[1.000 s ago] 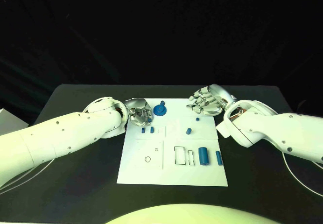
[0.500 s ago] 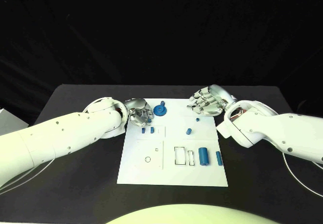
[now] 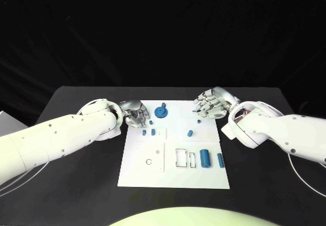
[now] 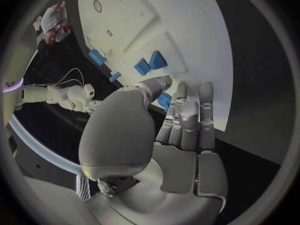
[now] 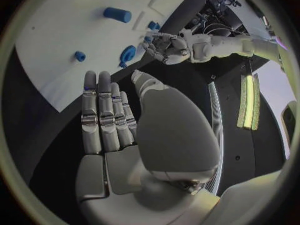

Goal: Assemble the parts on the task board

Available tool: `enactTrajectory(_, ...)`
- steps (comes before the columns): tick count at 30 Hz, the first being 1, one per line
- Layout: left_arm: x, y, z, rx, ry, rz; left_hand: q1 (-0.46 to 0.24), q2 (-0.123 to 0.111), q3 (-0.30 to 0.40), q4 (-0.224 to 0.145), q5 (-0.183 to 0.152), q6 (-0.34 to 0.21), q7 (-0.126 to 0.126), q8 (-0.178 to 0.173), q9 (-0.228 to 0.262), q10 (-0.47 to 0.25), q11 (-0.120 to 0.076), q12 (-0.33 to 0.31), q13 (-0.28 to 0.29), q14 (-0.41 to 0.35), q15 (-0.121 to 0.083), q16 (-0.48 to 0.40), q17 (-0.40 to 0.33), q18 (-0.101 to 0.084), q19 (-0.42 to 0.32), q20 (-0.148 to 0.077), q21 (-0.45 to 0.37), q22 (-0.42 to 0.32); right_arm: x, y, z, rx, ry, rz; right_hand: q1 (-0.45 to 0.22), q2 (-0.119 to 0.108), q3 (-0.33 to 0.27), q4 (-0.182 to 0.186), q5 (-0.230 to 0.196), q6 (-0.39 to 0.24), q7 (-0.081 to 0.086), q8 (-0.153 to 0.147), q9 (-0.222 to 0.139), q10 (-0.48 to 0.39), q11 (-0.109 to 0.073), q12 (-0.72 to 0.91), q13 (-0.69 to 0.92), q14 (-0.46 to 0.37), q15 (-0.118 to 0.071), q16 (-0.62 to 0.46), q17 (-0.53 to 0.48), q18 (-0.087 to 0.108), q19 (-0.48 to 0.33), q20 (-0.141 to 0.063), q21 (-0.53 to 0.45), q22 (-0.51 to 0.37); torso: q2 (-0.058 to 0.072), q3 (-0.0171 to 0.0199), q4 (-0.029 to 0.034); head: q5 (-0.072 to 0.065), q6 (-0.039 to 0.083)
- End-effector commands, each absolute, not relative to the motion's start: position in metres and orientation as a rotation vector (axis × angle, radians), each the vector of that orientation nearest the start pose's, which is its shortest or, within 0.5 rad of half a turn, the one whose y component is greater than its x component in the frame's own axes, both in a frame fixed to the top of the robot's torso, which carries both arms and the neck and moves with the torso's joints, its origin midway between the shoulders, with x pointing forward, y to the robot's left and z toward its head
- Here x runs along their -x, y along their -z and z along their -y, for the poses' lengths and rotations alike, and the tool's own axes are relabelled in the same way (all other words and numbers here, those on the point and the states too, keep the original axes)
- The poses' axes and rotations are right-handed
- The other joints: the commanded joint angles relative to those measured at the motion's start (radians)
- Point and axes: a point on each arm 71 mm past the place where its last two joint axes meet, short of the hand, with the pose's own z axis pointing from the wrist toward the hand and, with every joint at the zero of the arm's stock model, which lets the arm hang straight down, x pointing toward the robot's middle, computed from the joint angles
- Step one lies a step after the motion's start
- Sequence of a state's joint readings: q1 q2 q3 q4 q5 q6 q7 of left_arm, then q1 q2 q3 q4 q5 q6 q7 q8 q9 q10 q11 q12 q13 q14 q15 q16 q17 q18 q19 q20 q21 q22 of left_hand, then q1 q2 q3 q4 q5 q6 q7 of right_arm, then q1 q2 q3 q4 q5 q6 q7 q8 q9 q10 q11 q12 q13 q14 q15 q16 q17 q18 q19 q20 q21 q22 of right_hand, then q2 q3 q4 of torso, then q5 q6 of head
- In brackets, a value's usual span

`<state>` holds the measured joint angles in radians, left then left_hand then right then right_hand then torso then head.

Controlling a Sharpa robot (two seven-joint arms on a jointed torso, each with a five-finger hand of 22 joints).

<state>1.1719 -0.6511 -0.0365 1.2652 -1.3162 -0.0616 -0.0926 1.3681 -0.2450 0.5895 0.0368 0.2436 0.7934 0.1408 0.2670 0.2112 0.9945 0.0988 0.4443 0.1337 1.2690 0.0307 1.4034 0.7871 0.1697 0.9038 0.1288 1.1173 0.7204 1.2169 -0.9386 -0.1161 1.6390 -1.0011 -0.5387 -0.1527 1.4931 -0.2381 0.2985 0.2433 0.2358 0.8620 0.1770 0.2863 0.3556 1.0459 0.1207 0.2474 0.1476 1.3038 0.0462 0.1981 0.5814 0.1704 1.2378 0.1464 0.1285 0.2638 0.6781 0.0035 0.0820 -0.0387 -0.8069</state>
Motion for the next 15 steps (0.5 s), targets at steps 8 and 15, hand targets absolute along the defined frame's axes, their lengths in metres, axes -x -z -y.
enactTrajectory(8, -0.528, 0.211, -0.211, 0.186, 0.845, -1.846, 0.027, 0.026, 0.020, -0.017, 0.001, 0.080, 0.047, 0.033, 0.015, -0.062, 0.028, 0.006, 0.004, -0.187, 0.017, -0.152, -0.335, 0.015, -0.038, 0.014, -0.040, -0.022, -0.469, 0.198, 0.243, 0.005, -0.592, -1.709, 0.037, -0.034, 0.118, -0.040, -0.017, 0.121, -0.037, -0.055, -0.041, 0.154, -0.047, -0.104, -0.079, 0.192, -0.058, 0.347, 0.245, 0.000, 0.113, -0.088, 0.305, 0.250, 0.000, 0.0002, -0.0008, -0.022, 0.016)
enactTrajectory(15, -0.529, 0.203, -0.242, 0.476, 1.056, -1.792, 0.066, 0.045, 0.017, -0.062, 0.003, 0.062, 0.062, 0.040, 0.015, -0.034, 0.029, 0.073, 0.030, -0.177, 0.016, -0.170, -0.349, 0.016, -0.038, 0.012, -0.017, -0.010, -0.471, 0.202, 0.243, 0.188, -0.470, -1.719, -0.003, -0.052, 0.164, -0.042, -0.031, 0.131, -0.047, -0.073, -0.035, 0.177, -0.052, -0.166, -0.078, 0.204, -0.056, 0.759, 0.509, -0.043, 0.147, -0.080, 0.701, 0.634, 0.002, 0.0000, -0.0017, -0.039, 0.020)
